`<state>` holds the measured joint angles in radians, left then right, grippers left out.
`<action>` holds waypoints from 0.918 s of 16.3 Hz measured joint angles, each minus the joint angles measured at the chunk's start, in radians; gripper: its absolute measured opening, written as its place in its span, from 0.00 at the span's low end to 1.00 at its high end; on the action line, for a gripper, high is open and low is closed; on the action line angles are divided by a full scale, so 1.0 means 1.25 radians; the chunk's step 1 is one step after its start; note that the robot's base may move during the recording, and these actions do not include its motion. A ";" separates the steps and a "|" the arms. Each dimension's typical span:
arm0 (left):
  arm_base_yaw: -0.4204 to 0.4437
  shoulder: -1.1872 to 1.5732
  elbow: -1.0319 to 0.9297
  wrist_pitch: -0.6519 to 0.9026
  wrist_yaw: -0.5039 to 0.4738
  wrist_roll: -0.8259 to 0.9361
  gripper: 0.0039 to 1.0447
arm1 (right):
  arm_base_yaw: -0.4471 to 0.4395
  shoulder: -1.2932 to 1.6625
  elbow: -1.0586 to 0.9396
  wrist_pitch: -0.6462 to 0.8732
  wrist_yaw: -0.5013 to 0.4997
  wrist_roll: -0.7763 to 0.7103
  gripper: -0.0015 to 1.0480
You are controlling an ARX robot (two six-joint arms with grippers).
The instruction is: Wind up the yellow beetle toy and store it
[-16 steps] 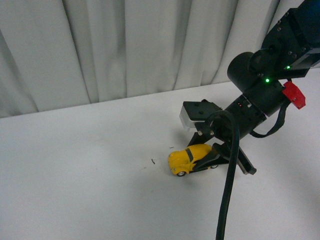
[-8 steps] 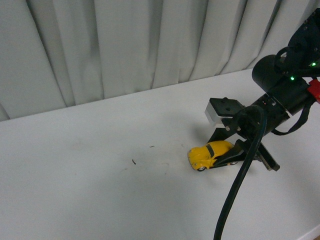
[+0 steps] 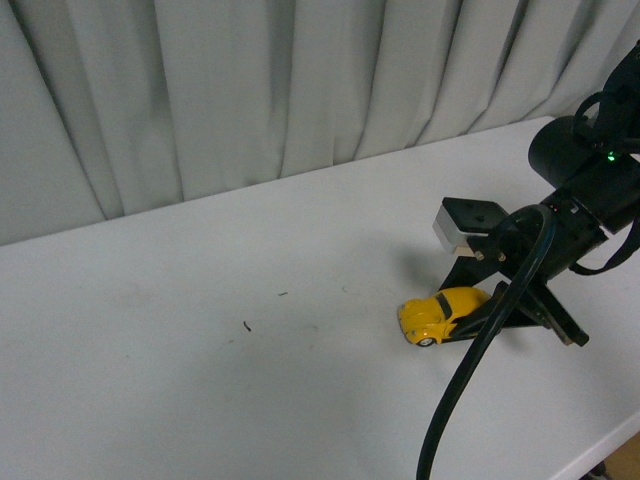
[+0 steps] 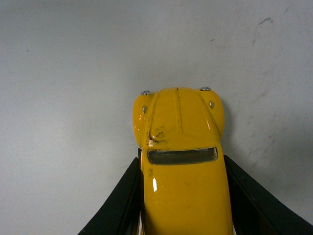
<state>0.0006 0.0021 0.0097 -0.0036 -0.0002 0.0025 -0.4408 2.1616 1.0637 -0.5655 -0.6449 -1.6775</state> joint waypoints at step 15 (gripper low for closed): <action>0.000 0.000 0.000 0.000 0.000 0.000 0.94 | -0.010 0.005 0.004 -0.047 0.044 -0.083 0.94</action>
<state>0.0006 0.0021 0.0097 -0.0036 -0.0006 0.0025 -0.4530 2.1681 1.0683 -0.6247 -0.5903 -1.7817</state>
